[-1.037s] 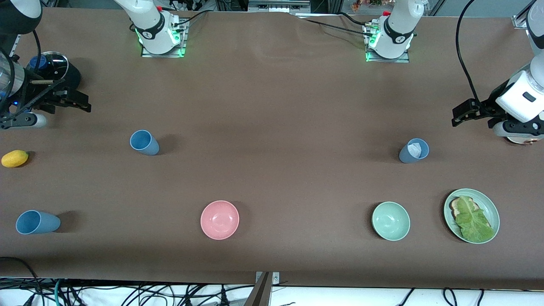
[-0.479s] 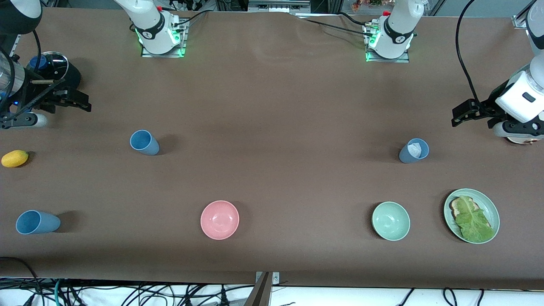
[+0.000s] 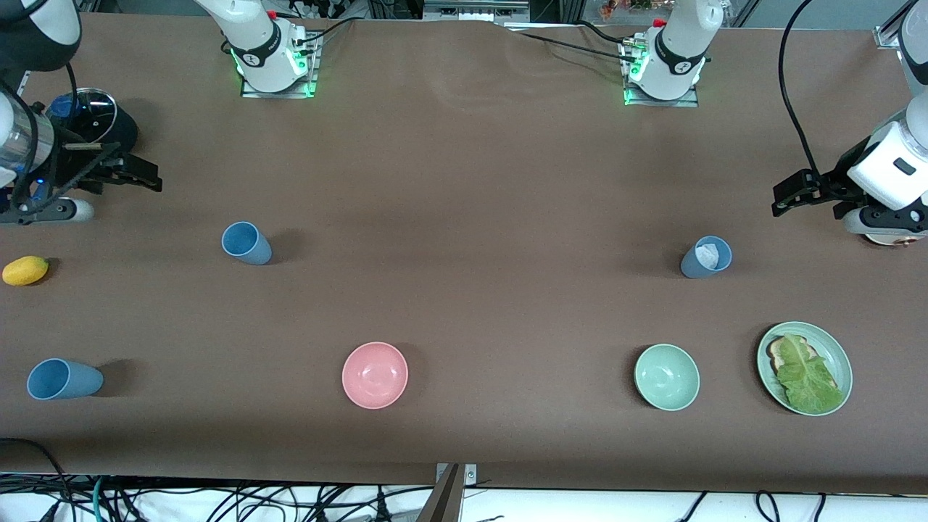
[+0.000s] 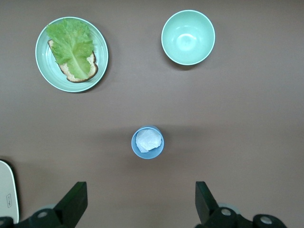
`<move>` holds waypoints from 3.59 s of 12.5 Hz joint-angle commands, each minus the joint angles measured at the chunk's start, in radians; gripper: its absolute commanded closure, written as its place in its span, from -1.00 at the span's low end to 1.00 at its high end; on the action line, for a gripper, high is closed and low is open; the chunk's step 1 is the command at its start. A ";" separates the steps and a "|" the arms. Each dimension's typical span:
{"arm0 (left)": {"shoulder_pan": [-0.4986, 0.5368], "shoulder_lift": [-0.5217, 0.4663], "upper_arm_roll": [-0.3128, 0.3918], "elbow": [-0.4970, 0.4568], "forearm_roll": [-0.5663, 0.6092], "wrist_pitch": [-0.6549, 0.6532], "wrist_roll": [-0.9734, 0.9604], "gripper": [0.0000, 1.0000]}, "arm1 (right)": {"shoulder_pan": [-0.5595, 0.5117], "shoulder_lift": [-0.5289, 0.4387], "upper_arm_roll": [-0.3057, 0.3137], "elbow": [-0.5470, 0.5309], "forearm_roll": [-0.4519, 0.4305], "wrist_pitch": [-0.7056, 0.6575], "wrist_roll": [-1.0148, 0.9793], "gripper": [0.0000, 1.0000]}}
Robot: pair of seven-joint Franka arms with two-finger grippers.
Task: Stack blue cups with both arms
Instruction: 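Move the right gripper to a blue cup while the left gripper grasps another, then place the cup mid-table with the left gripper while the right gripper grasps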
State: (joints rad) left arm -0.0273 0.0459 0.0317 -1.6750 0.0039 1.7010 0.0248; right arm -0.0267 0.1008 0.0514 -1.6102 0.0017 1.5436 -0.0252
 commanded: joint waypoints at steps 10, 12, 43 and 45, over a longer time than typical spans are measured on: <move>0.092 0.229 0.007 -0.166 0.007 0.232 0.009 -1.00 | -0.010 -0.006 -0.024 -0.379 0.011 0.418 -0.042 -1.00; 0.093 0.203 0.007 -0.303 0.007 0.366 0.009 -1.00 | -0.010 0.003 -0.024 -0.443 0.012 0.488 -0.042 -1.00; -0.387 0.500 -0.093 0.021 -0.469 0.460 -0.612 1.00 | -0.010 0.165 -0.024 -0.608 0.015 0.892 -0.022 -0.66; -0.451 0.592 -0.092 0.118 -0.458 0.500 -0.710 1.00 | -0.010 0.163 -0.022 -0.608 0.015 0.891 -0.015 -0.56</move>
State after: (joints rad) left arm -0.4282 0.5235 -0.0748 -1.6928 -0.4388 2.1888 -0.6216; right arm -0.0303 0.2710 0.0241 -2.2079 0.0018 2.4260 -0.0435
